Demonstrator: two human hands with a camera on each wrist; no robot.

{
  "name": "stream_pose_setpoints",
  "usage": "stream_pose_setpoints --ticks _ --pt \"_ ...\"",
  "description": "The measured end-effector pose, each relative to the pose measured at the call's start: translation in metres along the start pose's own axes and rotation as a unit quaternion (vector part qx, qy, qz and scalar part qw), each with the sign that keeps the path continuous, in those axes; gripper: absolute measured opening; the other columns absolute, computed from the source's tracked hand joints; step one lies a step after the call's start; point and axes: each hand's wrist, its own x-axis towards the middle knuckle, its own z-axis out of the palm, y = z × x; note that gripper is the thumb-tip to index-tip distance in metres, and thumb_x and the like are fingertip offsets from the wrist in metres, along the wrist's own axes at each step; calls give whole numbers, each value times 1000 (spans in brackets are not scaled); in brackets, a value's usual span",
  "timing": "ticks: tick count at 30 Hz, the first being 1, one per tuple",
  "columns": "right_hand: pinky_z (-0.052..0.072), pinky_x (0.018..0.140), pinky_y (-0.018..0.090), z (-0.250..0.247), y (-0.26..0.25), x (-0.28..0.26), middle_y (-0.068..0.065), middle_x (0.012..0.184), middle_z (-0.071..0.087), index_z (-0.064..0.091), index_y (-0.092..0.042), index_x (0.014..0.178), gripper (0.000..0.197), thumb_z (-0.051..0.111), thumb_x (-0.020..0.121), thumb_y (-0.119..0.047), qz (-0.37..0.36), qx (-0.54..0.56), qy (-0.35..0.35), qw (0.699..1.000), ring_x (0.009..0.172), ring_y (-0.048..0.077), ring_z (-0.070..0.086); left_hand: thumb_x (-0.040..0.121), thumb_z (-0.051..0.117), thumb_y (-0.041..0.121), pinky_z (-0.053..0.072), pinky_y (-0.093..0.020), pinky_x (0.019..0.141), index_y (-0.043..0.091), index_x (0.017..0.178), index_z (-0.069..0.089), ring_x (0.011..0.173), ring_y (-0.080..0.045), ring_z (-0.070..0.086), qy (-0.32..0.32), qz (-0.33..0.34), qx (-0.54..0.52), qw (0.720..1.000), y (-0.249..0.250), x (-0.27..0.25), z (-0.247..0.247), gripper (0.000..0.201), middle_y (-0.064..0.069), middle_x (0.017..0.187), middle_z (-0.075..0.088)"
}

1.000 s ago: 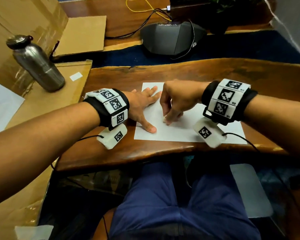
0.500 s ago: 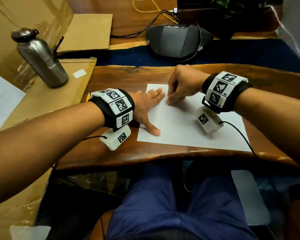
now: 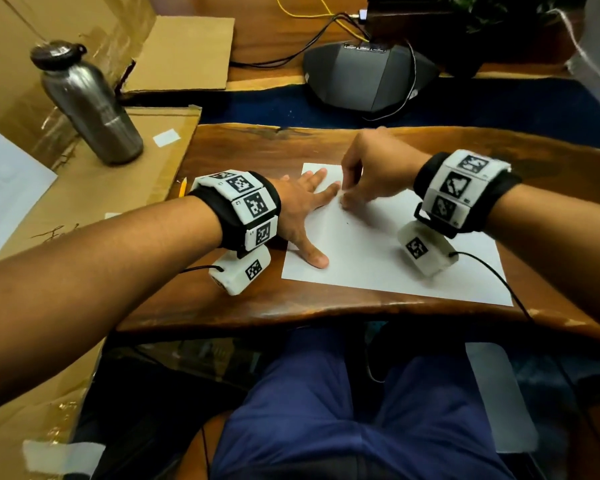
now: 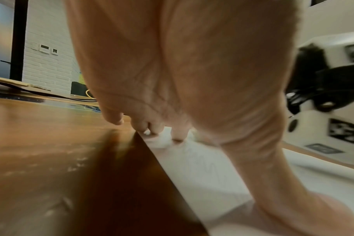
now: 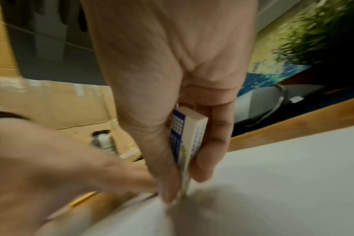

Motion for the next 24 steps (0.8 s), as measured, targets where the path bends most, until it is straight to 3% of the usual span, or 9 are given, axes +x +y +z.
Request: stream_pose_setpoints --ticks 2,4,7,9,11,14,16,20,24 --pt "48 52 12 5 -12 -12 -4 62 72 76 -18 70 16 90 69 -26 -17 1 -99 995 52 6 65 69 67 76 -7 -46 119 28 154 -20 149 -26 -21 -2 -3 1 1000 2 -3 -2 131 -5 158 -34" --pt "51 56 14 2 -12 -12 -4 64 74 77 -18 71 18 91 68 -29 -9 14 -134 991 54 6 67 69 66 75 -7 -45 119 26 154 -19 149 -25 -20 -2 -5 -3 1000 3 -4 -2 130 -5 158 -34" --pt "50 56 10 -8 4 6 3 65 74 78 -15 72 18 91 68 -27 32 38 -23 999 55 9 67 64 69 77 -8 -41 119 22 152 -26 149 -21 -21 4 -2 -11 1000 1 -1 0 141 -2 158 -34" --pt "43 55 7 -5 5 9 2 61 72 76 -13 70 17 89 70 -24 24 17 31 999 48 1 60 65 70 76 -8 -39 119 20 152 -27 149 -19 -20 7 -9 -20 1000 1 -3 0 141 -1 159 -33" --pt "41 52 10 4 -6 0 -2 60 71 76 -15 70 15 88 72 -24 -6 -7 -2 1000 45 -1 58 68 70 73 -7 -39 118 19 152 -26 149 -20 -19 5 -10 -14 1000 4 -8 -2 138 0 159 -32" --pt "50 51 14 8 -19 -12 -3 63 73 77 -16 73 16 90 70 -25 -19 14 -103 994 52 6 65 72 69 70 -3 -40 119 19 153 -24 150 -21 -16 -1 -18 -12 1000 7 -13 -3 133 1 160 -30" --pt "54 58 20 0 -11 -4 -1 66 75 78 -15 74 19 91 68 -27 10 32 -83 996 55 9 67 68 70 73 -6 -40 119 20 152 -26 149 -20 -18 -1 -9 -8 1000 7 -10 -2 138 1 159 -32" --pt "55 68 20 -5 0 9 0 60 72 75 -16 67 19 90 68 -27 29 21 29 999 55 10 67 64 71 76 -7 -42 120 21 152 -27 149 -18 -21 -2 -6 -13 1000 2 -5 1 143 1 159 -33" --pt "51 50 15 11 -23 -14 -4 62 72 77 -16 71 14 88 72 -25 -29 -11 -69 997 50 8 65 69 70 72 -7 -41 119 21 154 -21 150 -21 -18 0 -8 -11 1000 6 -11 -3 135 0 161 -29"
